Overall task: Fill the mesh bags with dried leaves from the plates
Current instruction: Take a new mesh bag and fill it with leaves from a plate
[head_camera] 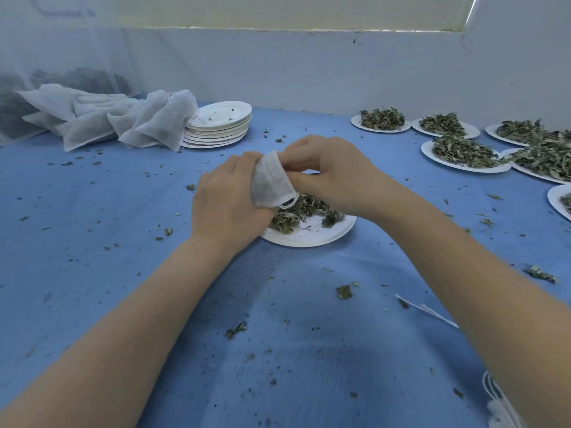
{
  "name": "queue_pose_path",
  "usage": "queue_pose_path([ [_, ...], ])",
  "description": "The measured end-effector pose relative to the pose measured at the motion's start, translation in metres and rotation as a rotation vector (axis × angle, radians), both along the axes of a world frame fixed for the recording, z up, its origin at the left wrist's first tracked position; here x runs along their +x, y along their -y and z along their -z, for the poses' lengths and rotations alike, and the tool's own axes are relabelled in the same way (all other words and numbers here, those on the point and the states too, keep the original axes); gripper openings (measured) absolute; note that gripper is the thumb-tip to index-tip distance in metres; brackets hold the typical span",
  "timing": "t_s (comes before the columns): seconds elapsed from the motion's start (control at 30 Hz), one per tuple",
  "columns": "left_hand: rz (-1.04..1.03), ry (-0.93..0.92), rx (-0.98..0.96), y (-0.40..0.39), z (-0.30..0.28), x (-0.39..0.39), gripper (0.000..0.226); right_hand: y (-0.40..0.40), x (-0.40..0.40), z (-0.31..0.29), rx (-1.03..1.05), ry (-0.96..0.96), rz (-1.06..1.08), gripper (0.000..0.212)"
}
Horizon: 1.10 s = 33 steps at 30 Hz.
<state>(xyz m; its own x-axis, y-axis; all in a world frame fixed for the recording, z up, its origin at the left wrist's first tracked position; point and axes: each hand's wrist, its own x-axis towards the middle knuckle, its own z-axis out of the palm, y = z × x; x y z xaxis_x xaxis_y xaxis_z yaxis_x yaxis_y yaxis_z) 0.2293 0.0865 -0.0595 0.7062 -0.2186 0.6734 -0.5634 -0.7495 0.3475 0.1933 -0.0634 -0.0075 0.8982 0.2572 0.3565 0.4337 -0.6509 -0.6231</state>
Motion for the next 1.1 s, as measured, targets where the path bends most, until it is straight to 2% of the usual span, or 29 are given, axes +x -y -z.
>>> queue_pose_path([
  [0.13, 0.019, 0.048, 0.013, 0.001, -0.002, -0.004, 0.050, -0.014, 0.002, 0.008, 0.046, 0.090, 0.215, 0.034],
  [0.2, 0.034, 0.081, 0.012, 0.000, -0.003, -0.005, 0.051, -0.015, 0.002, 0.009, 0.036, 0.031, 0.183, 0.035],
  [0.33, 0.057, 0.093, 0.037, -0.006, -0.004, -0.004, 0.056, -0.008, -0.004, 0.002, 0.020, -0.198, -0.070, 0.020],
  [0.43, -0.015, 0.039, 0.037, -0.012, -0.004, 0.003, 0.044, 0.000, 0.000, 0.002, 0.083, -0.134, 0.012, 0.018],
  [0.5, -0.063, 0.001, -0.001, -0.018, -0.004, 0.008, 0.046, 0.002, 0.003, 0.006, 0.128, -0.048, 0.110, 0.014],
  [0.6, -0.107, -0.020, -0.054, -0.024, -0.004, 0.013, 0.043, 0.000, 0.009, 0.017, -0.076, 0.058, 0.202, 0.012],
  [0.73, -0.122, -0.056, -0.062, -0.028, -0.002, 0.017, 0.042, -0.009, 0.011, 0.034, -0.464, -0.030, 0.103, 0.041],
  [0.8, -0.119, -0.053, -0.056, -0.028, -0.001, 0.019, 0.042, -0.010, 0.009, 0.038, -0.585, -0.068, 0.050, 0.045],
  [0.97, -0.124, -0.057, -0.037, -0.028, 0.002, 0.021, 0.043, -0.004, 0.006, 0.026, -0.539, -0.106, 0.025, 0.029],
  [1.1, -0.103, -0.084, -0.021, -0.026, 0.002, 0.019, 0.045, -0.001, 0.004, 0.023, -0.571, -0.120, 0.037, 0.039],
])
